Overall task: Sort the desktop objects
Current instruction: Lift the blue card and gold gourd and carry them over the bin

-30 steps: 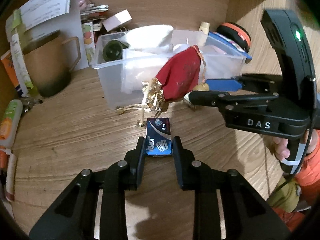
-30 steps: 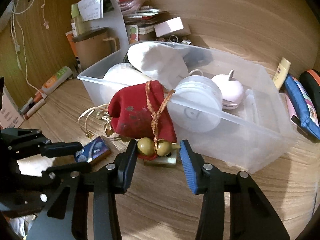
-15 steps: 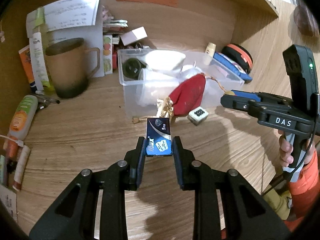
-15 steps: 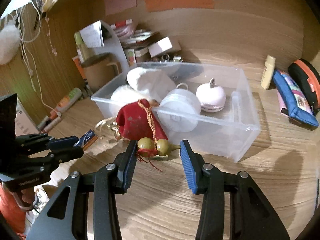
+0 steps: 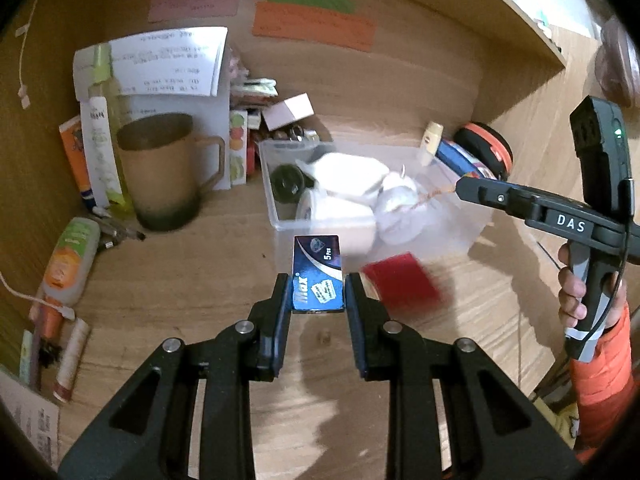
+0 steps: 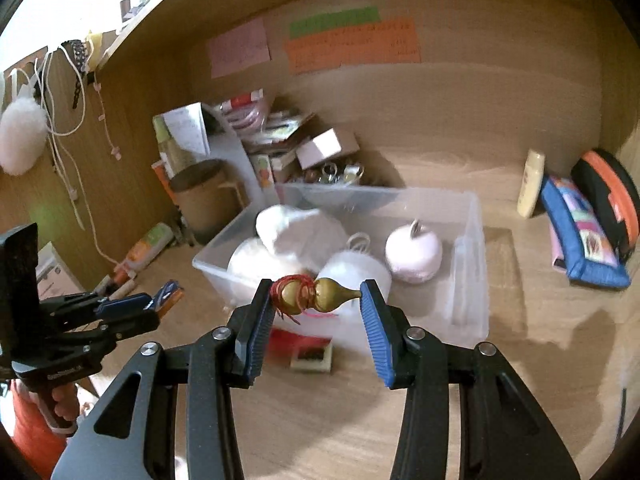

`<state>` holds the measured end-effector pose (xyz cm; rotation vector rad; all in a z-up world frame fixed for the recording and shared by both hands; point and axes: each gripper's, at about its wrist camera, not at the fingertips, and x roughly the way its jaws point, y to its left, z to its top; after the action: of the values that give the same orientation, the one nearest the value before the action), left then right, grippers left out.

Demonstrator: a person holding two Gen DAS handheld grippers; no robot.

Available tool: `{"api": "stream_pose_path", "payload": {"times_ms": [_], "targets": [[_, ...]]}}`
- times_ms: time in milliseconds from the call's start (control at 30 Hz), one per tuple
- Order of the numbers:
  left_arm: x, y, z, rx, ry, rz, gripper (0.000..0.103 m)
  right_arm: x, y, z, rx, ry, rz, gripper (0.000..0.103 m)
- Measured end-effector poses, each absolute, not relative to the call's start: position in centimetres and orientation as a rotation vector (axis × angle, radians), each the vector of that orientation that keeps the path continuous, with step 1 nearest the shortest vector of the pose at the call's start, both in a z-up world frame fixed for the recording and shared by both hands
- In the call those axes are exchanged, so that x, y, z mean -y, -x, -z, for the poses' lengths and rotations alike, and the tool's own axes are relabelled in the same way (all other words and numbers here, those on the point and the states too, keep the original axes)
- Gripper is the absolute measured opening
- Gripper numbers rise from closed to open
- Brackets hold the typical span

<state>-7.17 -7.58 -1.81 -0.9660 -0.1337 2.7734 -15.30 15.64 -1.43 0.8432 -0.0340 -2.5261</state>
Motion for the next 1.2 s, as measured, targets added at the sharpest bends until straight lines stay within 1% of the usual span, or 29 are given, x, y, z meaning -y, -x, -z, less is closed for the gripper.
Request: {"api": "stream_pose_path", "payload": {"times_ms": [400,700,867,967,1200], "targets": [[7.6,10.0,-1.5,0.158,0.863,-2.813,0.026,-17.0,18.7,0.7,0.059,-0.834,2.575,0.04],[5.1,13.6,-3.1,0.121,0.834,-2.765,0.026,-19.3,20.5,1.1,0.085,-0.853,2.607,0.04],[3.3,16.1,-2.7,0.095,0.865,-2.711,0.026,-20.9,21.6,1.8,0.111,-0.881,2.623,0.04],[2.2,17.6,-2.1,0.069,0.908,-2.675,0.026,-21.2,22.3,2.2,0.097,-0.902,2.628,0.04],[0.3,20.3,-0.6,0.017,0.982,-2.631,0.026,-19.5,23.8,2.8,-0.017,-0.94,2.59,0.04]]}}
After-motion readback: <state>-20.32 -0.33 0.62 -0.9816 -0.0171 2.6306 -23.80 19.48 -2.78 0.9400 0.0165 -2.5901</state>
